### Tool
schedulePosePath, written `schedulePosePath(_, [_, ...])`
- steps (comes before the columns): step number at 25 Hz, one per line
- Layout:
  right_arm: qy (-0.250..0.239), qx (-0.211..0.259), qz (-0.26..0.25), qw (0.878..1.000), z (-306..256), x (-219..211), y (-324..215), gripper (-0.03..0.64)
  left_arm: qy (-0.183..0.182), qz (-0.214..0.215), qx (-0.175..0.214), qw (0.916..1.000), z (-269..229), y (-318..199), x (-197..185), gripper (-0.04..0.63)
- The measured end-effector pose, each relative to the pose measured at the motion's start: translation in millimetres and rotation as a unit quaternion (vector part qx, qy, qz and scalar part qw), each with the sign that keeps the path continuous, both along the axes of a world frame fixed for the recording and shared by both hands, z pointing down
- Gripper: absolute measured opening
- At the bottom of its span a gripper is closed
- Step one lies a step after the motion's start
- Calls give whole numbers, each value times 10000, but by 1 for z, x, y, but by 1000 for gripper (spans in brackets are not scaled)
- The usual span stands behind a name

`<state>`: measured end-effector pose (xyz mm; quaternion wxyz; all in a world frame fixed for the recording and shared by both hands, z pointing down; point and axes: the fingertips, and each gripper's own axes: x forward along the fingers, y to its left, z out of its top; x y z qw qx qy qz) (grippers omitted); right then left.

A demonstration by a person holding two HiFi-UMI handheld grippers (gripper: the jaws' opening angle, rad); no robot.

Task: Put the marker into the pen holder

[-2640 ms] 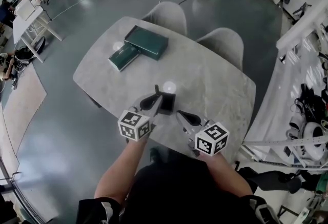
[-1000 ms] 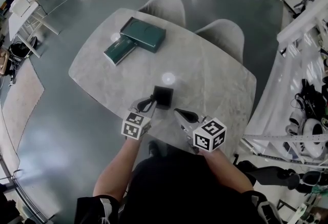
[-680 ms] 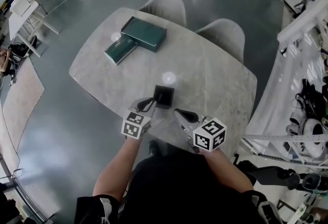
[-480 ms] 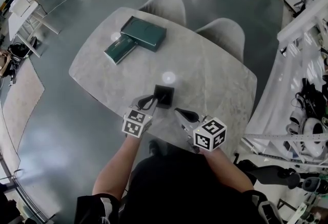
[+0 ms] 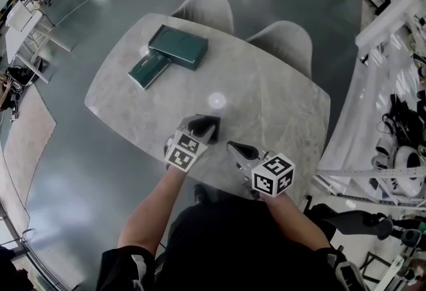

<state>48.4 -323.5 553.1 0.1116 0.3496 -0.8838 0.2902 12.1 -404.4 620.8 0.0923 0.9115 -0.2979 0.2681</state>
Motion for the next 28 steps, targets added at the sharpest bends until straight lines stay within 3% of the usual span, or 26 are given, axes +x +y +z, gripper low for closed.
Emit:
schedulePosePath(5, [-18,-8,148,9999,-1,14,-9,3,-273,397,-120,9988,7,-8,21,104])
schedulePosePath(9, [-20,-49,244,9997,2,24,-13,3,-499,458,-176,9975,15,-15,24,93])
schedulePosePath(12, [-5,-66,253,9997,3,27,-16,3,-334,274,-166,9989,10,-20,17,87])
schedulePosePath(18, [92,123,293,9995,-9,25,-10,3,358,-856,-76,9957,-19,-5,-43,67])
schedulePosePath(23, [213,371,458,9980,-31,18,19,3,716,-1178,282,9900,-56,34,-85,14])
schedulePosePath(28, [264,506,526,9970,-40,19,55,3,983,-1331,468,9851,-75,72,-105,11])
